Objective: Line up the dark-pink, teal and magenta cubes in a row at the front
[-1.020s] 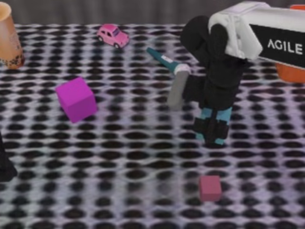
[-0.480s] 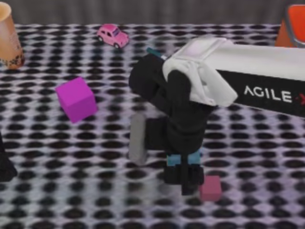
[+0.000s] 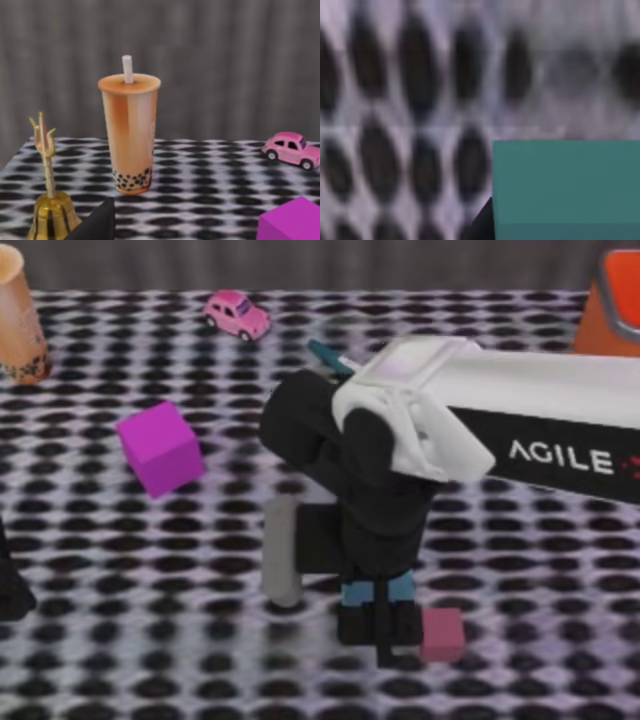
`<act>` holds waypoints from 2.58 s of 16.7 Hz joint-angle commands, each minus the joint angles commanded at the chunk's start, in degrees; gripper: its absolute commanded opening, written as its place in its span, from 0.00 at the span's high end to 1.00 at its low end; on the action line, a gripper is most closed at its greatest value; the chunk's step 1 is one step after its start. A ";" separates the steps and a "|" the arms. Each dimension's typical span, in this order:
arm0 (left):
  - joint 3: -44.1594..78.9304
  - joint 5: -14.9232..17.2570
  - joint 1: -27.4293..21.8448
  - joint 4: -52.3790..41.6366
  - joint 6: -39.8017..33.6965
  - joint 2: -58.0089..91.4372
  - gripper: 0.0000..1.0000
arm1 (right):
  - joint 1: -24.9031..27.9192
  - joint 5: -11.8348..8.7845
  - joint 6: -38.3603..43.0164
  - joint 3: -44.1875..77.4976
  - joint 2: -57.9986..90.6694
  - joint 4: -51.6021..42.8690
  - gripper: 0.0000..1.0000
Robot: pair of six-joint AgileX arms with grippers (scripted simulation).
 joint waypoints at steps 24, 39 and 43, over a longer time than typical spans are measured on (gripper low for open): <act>0.00 0.00 0.00 0.00 0.00 0.00 0.00 | 0.31 0.07 0.03 -8.66 4.66 13.42 0.10; 0.00 0.00 0.00 0.00 0.00 0.00 0.00 | 0.42 0.05 -0.06 -4.38 2.22 6.41 0.00; 0.00 0.00 0.00 0.00 0.00 0.00 0.00 | 0.65 0.02 -0.19 -0.29 -0.84 -0.53 0.00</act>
